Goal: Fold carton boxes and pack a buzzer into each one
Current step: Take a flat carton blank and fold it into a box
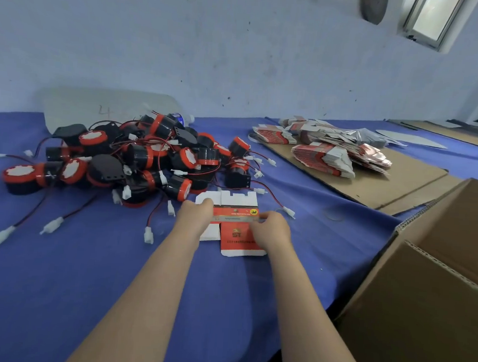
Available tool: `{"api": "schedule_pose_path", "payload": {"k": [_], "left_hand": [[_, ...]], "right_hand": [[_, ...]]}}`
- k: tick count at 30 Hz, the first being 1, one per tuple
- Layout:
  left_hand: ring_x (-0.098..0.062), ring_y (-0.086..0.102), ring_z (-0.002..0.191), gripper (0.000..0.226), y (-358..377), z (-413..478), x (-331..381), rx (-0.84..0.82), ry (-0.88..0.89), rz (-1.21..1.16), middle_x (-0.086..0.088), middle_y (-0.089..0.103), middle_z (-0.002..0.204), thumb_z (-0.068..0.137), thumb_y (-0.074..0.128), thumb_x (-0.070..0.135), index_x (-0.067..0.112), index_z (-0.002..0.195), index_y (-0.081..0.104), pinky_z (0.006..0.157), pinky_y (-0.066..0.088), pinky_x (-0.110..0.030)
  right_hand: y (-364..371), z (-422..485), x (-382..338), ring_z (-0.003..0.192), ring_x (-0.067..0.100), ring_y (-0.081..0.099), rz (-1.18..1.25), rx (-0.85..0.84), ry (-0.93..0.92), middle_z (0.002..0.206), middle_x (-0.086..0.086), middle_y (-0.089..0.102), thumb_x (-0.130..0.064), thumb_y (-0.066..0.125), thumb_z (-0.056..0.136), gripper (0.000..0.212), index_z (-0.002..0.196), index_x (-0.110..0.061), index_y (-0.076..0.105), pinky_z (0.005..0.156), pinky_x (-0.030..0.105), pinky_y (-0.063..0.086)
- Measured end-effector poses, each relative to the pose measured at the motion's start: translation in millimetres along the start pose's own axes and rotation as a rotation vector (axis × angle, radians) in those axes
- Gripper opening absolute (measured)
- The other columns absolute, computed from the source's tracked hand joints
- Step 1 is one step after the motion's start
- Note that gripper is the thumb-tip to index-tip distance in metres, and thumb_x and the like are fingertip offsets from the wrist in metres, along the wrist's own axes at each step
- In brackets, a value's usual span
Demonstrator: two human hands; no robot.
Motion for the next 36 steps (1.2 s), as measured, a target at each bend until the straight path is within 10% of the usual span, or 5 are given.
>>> {"api": "schedule_pose_path", "payload": {"k": [8,11,15,24,36], "left_hand": [[-0.036,0.055,0.103,0.041,-24.0,-23.7,51.8,0.119,0.3,-0.235,-0.025,0.052,0.115,0.095,0.044,0.042,0.003,0.098,0.055,0.084,0.049,-0.047],[-0.023,0.056,0.113,0.046,-45.8,-37.1,72.1,0.167,0.391,-0.369,-0.012,0.054,0.124,0.095,0.043,0.053,0.011,0.111,0.05,0.099,0.046,-0.044],[0.019,0.057,0.082,0.022,-105.9,-51.8,85.4,0.303,0.515,-0.513,0.011,0.053,0.105,0.094,0.052,0.044,0.028,0.1,0.039,0.067,0.045,-0.003],[-0.01,0.056,0.099,0.007,-231.4,-55.8,35.4,0.431,0.541,-0.449,0.011,0.057,0.103,0.098,0.044,0.027,0.033,0.099,0.048,0.076,0.046,-0.021],[0.009,0.046,0.117,0.046,-244.7,-44.7,-6.1,0.376,0.56,-0.069,0.019,0.05,0.132,0.091,0.055,0.047,0.035,0.134,0.042,0.087,0.036,-0.003]], "right_hand": [[-46.0,-39.5,-51.4,0.112,0.025,0.052,0.299,0.402,-0.314,0.118,0.003,0.059,-0.008,0.053,0.088,0.04,0.125,-0.017,0.04,0.086,0.038,0.044],[-32.3,-59.2,-92.6,0.118,0.016,0.053,0.446,0.314,-0.536,0.134,-0.005,0.054,-0.016,0.054,0.092,0.066,0.148,-0.027,0.021,0.088,0.03,0.044],[5.3,-78.8,-138.3,0.115,-0.001,0.053,0.654,0.155,-0.657,0.126,-0.017,0.055,-0.032,0.05,0.097,0.044,0.138,-0.037,0.035,0.094,0.013,0.041],[117.1,-120.3,-222.3,0.075,-0.002,0.057,0.929,-0.219,-0.648,0.079,-0.013,0.064,-0.038,0.048,0.097,0.019,0.097,-0.021,0.058,0.07,0.016,0.046],[176.0,-130.5,-228.0,0.106,0.011,0.061,0.704,-0.482,-0.751,0.116,-0.003,0.065,0.004,0.044,0.094,0.046,0.123,-0.03,0.053,0.089,0.027,0.051]]}}
Point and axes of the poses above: each hand's wrist, its own z-axis towards the middle knuckle, its own y-axis out of the palm, x = y × z, the point moved 10 cm from there along z, towards the middle knuckle
